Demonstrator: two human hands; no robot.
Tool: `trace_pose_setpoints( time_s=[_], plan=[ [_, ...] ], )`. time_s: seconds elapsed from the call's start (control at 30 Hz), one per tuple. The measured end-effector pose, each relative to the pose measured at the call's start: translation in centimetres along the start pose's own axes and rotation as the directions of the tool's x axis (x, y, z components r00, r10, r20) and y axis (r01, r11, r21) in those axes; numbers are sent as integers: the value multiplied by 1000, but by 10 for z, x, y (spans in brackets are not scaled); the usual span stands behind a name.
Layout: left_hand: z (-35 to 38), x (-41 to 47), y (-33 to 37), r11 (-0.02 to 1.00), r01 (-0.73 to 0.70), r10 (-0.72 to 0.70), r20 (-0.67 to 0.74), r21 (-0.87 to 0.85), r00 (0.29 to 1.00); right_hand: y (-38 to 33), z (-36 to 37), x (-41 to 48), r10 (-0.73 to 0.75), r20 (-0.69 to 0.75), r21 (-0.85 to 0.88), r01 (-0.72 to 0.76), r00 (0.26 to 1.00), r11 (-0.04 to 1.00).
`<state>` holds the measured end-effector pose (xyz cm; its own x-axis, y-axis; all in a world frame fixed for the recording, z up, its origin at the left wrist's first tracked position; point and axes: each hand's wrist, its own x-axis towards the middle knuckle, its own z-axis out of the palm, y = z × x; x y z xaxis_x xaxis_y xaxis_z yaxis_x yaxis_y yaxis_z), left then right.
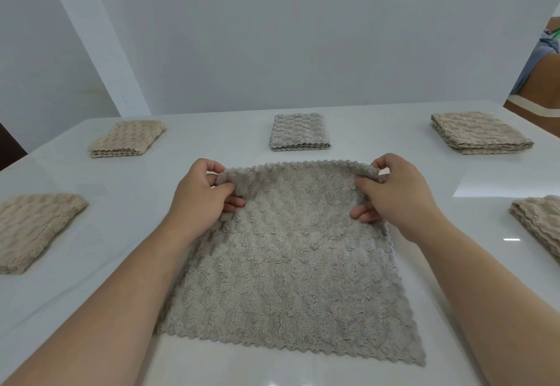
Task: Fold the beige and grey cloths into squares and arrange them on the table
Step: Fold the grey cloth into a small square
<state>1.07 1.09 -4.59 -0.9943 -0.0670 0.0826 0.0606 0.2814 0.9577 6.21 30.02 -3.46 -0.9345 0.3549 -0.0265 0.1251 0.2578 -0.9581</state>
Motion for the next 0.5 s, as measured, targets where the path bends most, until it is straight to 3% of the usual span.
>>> trace_pose_setpoints(
  time_s=[0.1, 0.27, 0.5],
  plan=[
    [3, -1, 1, 997, 25, -21, 52, -78, 998, 1, -1, 2, 1, -31, 17, -1, 1000, 1000],
    [8, -2, 1, 999, 0, 6, 100, -52, 995, 4, -4, 7, -67, -97, -24, 65, 993, 998],
    [15, 1, -3, 997, -56, 61, 123, -52, 991, 15, -8, 21, -191, -161, -223, 153, 968, 963]
  ],
)
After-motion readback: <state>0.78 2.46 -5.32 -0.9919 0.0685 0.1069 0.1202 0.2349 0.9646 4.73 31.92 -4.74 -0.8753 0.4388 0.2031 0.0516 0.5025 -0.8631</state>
